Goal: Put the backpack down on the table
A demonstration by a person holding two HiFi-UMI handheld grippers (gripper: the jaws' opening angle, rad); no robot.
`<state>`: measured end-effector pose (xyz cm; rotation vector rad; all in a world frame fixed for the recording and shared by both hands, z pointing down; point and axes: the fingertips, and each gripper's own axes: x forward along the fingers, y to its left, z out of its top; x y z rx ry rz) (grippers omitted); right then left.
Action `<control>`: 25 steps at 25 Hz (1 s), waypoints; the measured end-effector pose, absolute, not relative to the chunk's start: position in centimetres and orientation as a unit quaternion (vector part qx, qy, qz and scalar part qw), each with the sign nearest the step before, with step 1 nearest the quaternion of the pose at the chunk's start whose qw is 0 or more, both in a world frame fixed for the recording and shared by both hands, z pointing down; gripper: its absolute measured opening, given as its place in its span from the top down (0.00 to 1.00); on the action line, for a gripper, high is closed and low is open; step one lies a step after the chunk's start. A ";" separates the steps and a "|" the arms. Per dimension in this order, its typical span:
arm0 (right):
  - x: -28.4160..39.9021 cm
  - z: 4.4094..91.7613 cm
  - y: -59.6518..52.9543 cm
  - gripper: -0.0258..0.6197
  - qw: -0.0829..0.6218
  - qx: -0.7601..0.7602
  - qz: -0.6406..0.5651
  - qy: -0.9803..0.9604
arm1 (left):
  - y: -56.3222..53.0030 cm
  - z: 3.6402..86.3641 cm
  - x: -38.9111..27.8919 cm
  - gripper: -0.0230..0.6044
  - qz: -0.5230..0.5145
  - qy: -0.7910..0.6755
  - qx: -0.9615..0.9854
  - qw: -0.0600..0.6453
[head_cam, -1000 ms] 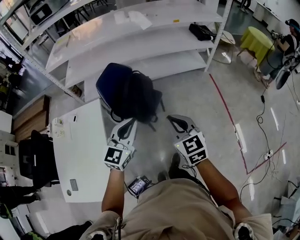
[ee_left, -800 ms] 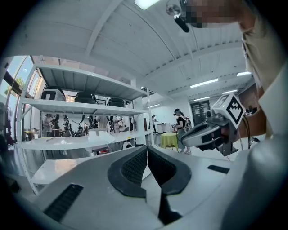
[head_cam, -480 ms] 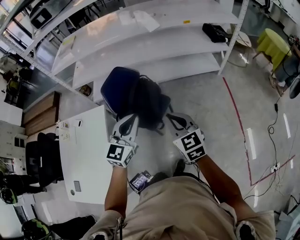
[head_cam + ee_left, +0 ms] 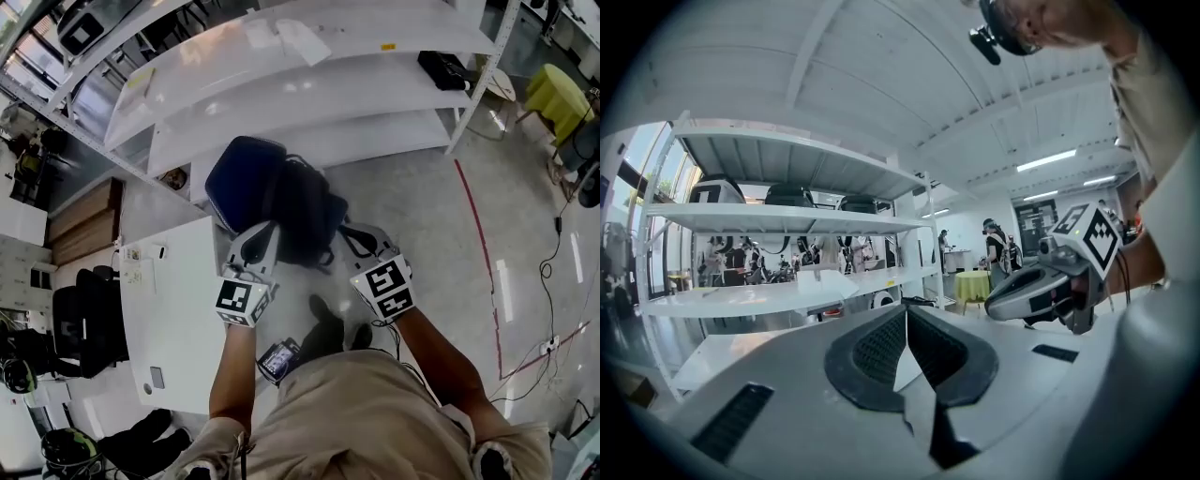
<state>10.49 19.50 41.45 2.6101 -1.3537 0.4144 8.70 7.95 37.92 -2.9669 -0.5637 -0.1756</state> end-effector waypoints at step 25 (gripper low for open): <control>27.4 49.0 4.6 0.92 0.092 0.894 0.183 -0.398 | -10.2 47.6 26.8 0.94 -0.104 -0.196 -0.975 0.000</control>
